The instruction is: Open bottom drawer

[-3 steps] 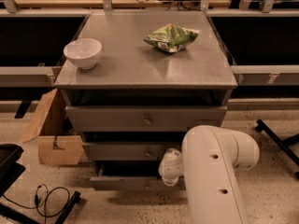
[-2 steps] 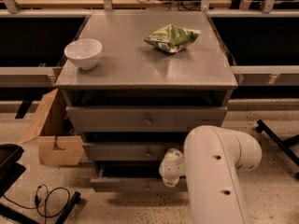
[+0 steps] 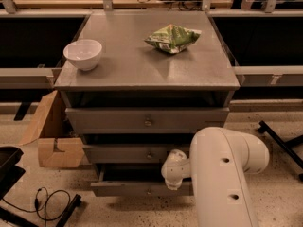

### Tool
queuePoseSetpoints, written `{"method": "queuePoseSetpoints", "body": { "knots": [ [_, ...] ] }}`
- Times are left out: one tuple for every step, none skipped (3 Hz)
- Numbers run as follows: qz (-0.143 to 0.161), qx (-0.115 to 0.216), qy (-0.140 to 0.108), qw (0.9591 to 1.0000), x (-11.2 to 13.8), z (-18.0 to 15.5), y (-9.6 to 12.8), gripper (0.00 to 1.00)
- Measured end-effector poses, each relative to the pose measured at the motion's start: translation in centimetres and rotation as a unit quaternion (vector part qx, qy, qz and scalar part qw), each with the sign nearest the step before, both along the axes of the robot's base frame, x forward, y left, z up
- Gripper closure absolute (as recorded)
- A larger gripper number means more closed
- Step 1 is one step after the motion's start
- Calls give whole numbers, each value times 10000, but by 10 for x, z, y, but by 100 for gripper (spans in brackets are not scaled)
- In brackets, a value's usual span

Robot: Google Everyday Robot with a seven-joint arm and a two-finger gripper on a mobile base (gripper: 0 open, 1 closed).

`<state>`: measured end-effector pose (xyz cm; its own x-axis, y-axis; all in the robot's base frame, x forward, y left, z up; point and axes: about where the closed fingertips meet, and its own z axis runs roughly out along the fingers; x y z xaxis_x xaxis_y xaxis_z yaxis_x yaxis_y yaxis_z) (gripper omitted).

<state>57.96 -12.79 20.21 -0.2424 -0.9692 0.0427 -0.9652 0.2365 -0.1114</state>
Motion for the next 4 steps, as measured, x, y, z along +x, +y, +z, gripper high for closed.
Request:
{"method": "queuePoseSetpoints", "body": {
  "knots": [
    [-34, 13, 151, 9999, -12, -1, -2, 100],
    [-42, 33, 232, 9997, -17, 6, -3, 100],
    [-42, 33, 232, 9997, -17, 6, -3, 100],
    [-63, 51, 370, 9993, -27, 5, -3, 100]
  ]
}}
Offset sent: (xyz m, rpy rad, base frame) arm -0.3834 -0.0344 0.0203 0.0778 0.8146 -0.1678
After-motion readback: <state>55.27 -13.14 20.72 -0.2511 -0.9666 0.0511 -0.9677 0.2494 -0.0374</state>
